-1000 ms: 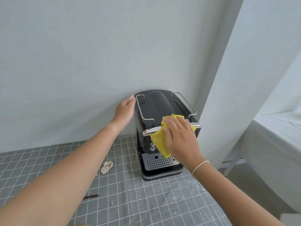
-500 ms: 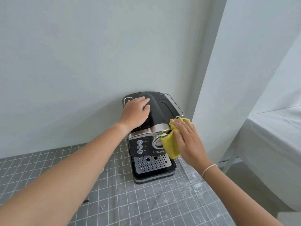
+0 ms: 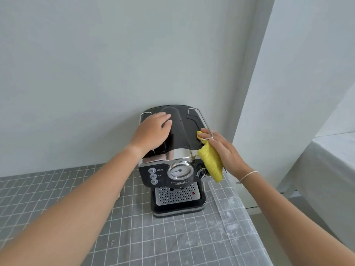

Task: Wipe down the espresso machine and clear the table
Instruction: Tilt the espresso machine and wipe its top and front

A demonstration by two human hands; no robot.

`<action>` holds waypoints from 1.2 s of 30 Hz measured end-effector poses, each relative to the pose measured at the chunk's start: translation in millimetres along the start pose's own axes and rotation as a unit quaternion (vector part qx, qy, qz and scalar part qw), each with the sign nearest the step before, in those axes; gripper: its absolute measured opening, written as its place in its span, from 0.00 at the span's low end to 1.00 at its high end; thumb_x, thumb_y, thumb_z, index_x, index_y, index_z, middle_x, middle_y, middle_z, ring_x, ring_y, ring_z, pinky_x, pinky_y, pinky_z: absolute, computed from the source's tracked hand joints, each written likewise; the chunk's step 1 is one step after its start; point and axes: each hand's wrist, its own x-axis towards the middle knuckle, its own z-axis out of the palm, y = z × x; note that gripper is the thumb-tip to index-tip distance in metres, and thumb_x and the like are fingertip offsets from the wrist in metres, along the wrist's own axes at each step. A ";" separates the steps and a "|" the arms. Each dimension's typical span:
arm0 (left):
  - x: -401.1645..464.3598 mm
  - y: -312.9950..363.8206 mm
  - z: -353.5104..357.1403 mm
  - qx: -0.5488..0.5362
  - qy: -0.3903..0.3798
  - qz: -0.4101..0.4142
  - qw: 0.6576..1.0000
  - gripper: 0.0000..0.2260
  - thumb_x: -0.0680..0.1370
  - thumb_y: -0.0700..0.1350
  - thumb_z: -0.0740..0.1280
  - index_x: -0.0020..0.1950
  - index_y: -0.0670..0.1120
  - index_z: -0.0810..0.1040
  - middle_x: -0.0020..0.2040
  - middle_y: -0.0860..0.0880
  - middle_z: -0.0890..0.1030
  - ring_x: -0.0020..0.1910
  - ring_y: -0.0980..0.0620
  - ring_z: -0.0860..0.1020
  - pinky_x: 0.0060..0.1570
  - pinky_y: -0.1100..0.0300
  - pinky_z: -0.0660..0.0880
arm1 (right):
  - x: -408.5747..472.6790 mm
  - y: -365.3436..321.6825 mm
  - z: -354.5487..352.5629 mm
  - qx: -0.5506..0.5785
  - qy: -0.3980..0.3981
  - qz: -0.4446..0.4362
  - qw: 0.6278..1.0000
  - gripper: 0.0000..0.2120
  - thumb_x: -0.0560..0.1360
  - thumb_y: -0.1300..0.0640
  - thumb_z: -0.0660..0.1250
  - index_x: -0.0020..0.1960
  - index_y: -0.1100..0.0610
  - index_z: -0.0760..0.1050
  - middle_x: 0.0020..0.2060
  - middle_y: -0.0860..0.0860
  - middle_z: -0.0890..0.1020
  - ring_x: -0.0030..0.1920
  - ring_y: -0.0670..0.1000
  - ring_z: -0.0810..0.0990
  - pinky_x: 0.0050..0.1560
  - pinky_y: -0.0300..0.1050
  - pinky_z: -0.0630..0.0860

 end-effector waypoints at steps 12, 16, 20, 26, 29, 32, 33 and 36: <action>-0.7 0.6 0.5 0.014 0.026 -0.029 0.999 0.18 0.79 0.50 0.54 0.69 0.50 0.69 0.72 0.52 0.68 0.72 0.54 0.62 0.68 0.58 0.58 | 13.9 16.3 -9.2 0.016 -0.076 -0.042 0.996 0.19 0.76 0.58 0.51 0.56 0.54 0.78 0.68 0.45 0.69 0.74 0.46 0.56 0.75 0.43 0.46; -1.5 2.1 0.7 0.015 0.033 -0.038 0.999 0.18 0.79 0.50 0.54 0.69 0.50 0.69 0.71 0.52 0.68 0.72 0.55 0.63 0.68 0.59 0.59 | 10.2 22.0 -14.4 0.026 -0.082 -0.043 0.995 0.19 0.74 0.57 0.51 0.55 0.49 0.78 0.67 0.42 0.70 0.73 0.42 0.56 0.71 0.31 0.47; -1.3 1.7 0.7 0.015 0.037 -0.035 0.999 0.18 0.80 0.49 0.54 0.69 0.50 0.69 0.71 0.52 0.69 0.71 0.55 0.63 0.67 0.60 0.59 | 9.5 24.2 -14.2 0.050 -0.071 -0.041 0.995 0.19 0.74 0.58 0.50 0.53 0.49 0.78 0.66 0.40 0.70 0.73 0.43 0.56 0.72 0.34 0.50; -0.1 0.0 0.3 0.021 0.039 -0.042 0.998 0.18 0.80 0.49 0.54 0.69 0.50 0.69 0.71 0.52 0.69 0.71 0.55 0.64 0.67 0.60 0.59 | 21.1 21.3 -10.7 0.012 -0.084 -0.058 0.995 0.20 0.74 0.58 0.49 0.53 0.53 0.79 0.67 0.44 0.69 0.73 0.42 0.55 0.75 0.42 0.44; -0.2 1.1 1.4 0.021 0.041 -0.042 0.998 0.18 0.80 0.49 0.54 0.69 0.49 0.69 0.71 0.52 0.69 0.71 0.55 0.64 0.68 0.58 0.60 | 17.5 22.1 -9.9 0.027 -0.077 -0.053 0.995 0.20 0.75 0.58 0.49 0.53 0.51 0.79 0.66 0.42 0.70 0.71 0.38 0.57 0.73 0.36 0.46; -1.2 1.5 1.2 0.021 0.055 -0.044 0.997 0.18 0.80 0.48 0.54 0.69 0.48 0.69 0.71 0.51 0.69 0.71 0.55 0.63 0.68 0.60 0.59 | 8.3 22.4 -0.7 0.048 -0.028 -0.057 0.997 0.19 0.75 0.58 0.49 0.53 0.52 0.78 0.65 0.44 0.71 0.67 0.34 0.63 0.67 0.26 0.53; -1.5 1.5 1.1 0.024 0.059 -0.046 0.997 0.18 0.80 0.48 0.54 0.69 0.48 0.69 0.71 0.51 0.69 0.71 0.55 0.63 0.68 0.60 0.58 | 4.8 23.1 3.0 0.056 -0.007 -0.056 0.997 0.18 0.76 0.59 0.50 0.54 0.52 0.78 0.65 0.44 0.71 0.66 0.33 0.64 0.64 0.23 0.55; -1.2 1.1 0.9 0.025 0.065 -0.053 0.996 0.18 0.80 0.48 0.53 0.69 0.48 0.69 0.71 0.50 0.69 0.71 0.55 0.63 0.68 0.60 0.58 | -1.4 25.5 11.1 0.074 0.038 -0.049 0.995 0.18 0.79 0.62 0.53 0.52 0.45 0.77 0.66 0.43 0.70 0.64 0.28 0.63 0.61 0.20 0.56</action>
